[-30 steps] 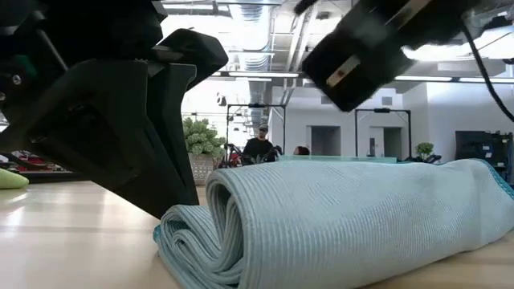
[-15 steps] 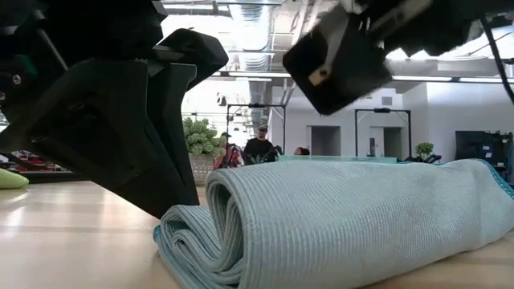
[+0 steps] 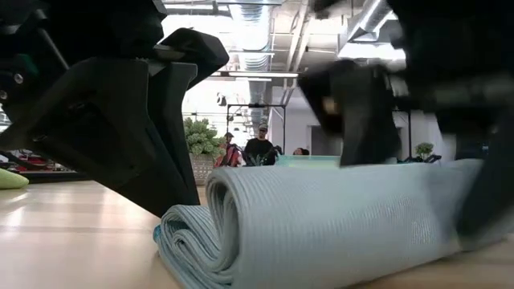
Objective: Roll microfiber towels into tight, uniform cylinder then place into a basket
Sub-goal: Roll the blue microfiber cloth
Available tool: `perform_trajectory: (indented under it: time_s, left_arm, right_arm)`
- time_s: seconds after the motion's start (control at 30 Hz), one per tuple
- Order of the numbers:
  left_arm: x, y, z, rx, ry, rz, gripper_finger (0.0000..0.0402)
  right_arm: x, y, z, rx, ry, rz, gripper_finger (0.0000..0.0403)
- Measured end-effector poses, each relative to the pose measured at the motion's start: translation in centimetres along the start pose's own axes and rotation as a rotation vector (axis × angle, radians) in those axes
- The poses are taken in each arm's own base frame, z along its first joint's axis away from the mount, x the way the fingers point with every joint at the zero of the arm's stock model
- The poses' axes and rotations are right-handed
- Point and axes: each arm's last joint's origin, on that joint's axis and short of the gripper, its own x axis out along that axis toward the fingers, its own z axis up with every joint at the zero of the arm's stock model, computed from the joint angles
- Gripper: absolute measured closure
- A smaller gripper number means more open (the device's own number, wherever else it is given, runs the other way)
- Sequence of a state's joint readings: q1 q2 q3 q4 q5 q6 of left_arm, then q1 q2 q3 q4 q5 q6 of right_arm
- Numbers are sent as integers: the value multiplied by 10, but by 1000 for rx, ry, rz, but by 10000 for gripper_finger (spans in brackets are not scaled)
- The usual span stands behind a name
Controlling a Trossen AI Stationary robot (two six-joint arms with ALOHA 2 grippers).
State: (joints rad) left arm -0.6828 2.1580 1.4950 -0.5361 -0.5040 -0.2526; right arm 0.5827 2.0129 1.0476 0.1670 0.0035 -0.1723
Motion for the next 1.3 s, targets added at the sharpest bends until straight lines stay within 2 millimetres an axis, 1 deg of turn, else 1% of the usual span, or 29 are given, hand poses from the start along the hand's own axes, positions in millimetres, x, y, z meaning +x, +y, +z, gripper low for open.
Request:
perform_trajectory:
  time_s: [0.13,0.3,0.37,0.43,0.5,0.63,0.73,0.8,0.87,0.97,1.1,1.17,1.3]
  left_arm:
    - [-12,2,7,-7,-2,24,401]
    - [-31,-3,23,23,-77,56,401]
    - [-31,-6,26,23,-113,35,402]
    - [-27,-8,25,25,-128,7,401]
    - [-21,-8,20,27,-128,-8,401]
    - [-6,-6,9,9,-134,-26,401]
    - [3,-4,5,-11,-145,-77,401]
    - [8,-3,3,-24,-159,-102,401]
    - [9,-3,3,-24,-169,-114,402]
    - [9,-3,3,-23,-173,-117,401]
    - [9,-3,5,4,-193,-111,401]
    - [9,-2,5,8,-196,-93,401]
    - [6,0,6,22,-179,16,401]
  right_arm:
    - [1,1,2,58,-7,-1,216]
    - [-2,1,4,90,-17,1,304]
    - [-2,2,4,95,-16,10,339]
    - [-2,2,4,114,-15,15,367]
    - [-2,3,4,131,-17,36,383]
    - [-9,1,8,180,-33,99,380]
    - [-16,-4,15,241,-61,109,355]
    - [-21,-10,18,274,-81,126,348]
    - [-23,-16,18,310,-91,157,350]
    - [-24,-27,16,376,-89,192,366]
    - [-19,-42,7,457,-65,251,378]
    - [-20,-50,4,495,-64,266,375]
    - [-22,-64,0,555,-60,278,355]
